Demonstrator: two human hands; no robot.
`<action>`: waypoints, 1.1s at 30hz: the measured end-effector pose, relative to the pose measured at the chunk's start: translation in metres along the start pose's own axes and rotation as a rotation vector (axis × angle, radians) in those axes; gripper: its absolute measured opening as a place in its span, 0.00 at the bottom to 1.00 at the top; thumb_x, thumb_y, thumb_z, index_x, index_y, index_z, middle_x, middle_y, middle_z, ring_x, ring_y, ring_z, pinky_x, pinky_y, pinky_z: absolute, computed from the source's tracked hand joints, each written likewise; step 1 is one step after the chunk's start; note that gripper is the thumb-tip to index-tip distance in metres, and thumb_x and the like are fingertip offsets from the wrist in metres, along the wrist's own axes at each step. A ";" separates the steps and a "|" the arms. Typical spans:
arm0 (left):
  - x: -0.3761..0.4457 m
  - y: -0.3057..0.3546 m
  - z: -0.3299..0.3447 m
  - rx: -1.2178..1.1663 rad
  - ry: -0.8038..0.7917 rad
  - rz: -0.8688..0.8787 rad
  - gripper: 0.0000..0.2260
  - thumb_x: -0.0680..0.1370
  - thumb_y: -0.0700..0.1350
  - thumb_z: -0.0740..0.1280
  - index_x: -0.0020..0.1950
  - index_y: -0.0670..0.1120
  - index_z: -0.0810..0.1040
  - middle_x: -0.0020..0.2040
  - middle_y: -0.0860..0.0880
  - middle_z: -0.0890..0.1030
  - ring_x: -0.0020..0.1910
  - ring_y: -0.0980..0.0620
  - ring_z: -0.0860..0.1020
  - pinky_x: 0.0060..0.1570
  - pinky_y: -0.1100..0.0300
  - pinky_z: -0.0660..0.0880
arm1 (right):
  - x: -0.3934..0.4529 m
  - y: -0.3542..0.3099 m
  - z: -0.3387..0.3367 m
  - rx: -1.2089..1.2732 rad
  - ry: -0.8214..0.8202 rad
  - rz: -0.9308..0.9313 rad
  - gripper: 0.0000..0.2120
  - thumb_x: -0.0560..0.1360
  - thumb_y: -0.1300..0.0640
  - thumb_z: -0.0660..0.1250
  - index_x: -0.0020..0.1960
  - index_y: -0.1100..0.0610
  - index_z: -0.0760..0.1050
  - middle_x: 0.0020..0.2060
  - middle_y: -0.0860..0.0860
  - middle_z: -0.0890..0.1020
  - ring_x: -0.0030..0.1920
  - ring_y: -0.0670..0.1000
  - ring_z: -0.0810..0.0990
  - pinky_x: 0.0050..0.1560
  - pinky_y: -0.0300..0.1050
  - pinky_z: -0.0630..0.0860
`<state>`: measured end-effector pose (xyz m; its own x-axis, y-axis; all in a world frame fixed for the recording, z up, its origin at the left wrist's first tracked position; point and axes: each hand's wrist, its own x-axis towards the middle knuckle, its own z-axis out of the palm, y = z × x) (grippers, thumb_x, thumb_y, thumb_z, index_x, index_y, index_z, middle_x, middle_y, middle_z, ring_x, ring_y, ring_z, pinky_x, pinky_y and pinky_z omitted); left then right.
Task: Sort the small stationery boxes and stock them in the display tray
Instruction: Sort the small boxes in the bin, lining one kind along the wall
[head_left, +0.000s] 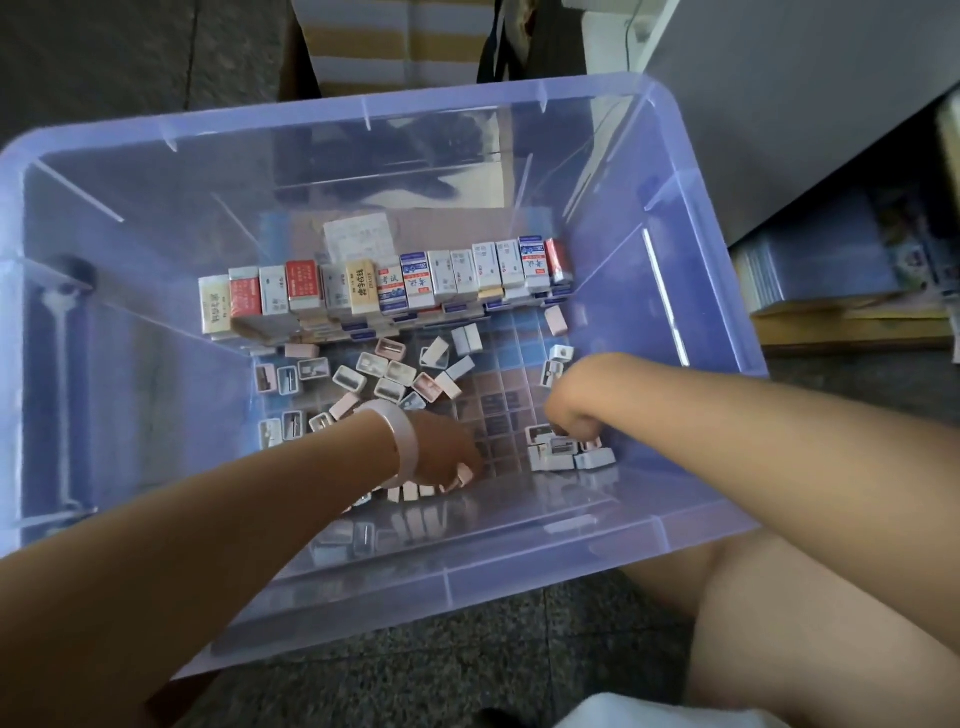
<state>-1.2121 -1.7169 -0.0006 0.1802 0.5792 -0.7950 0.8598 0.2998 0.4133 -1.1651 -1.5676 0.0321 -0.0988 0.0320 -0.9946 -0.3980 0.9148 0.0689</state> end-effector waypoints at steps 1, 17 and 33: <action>-0.001 -0.001 0.000 -0.028 0.034 -0.015 0.16 0.80 0.37 0.57 0.65 0.45 0.76 0.64 0.45 0.77 0.62 0.45 0.74 0.62 0.55 0.70 | 0.002 0.001 0.001 0.065 0.006 -0.032 0.22 0.77 0.64 0.57 0.71 0.56 0.67 0.68 0.53 0.70 0.64 0.57 0.72 0.61 0.50 0.73; 0.037 0.026 -0.040 -0.105 0.348 0.006 0.15 0.79 0.40 0.59 0.65 0.45 0.74 0.62 0.46 0.77 0.60 0.45 0.75 0.58 0.55 0.71 | -0.007 0.000 -0.002 0.177 0.204 0.124 0.19 0.76 0.62 0.65 0.66 0.56 0.70 0.64 0.52 0.73 0.62 0.55 0.74 0.56 0.47 0.72; 0.026 0.028 -0.007 0.061 0.183 0.061 0.13 0.79 0.35 0.58 0.64 0.38 0.72 0.61 0.38 0.76 0.60 0.39 0.75 0.56 0.51 0.70 | -0.009 -0.031 0.006 -0.143 0.273 0.047 0.17 0.78 0.58 0.62 0.67 0.56 0.69 0.66 0.52 0.71 0.66 0.55 0.71 0.62 0.47 0.71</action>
<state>-1.1870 -1.6878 -0.0068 0.1473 0.7247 -0.6732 0.8786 0.2166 0.4255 -1.1464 -1.5942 0.0381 -0.3534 -0.0544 -0.9339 -0.5096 0.8484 0.1434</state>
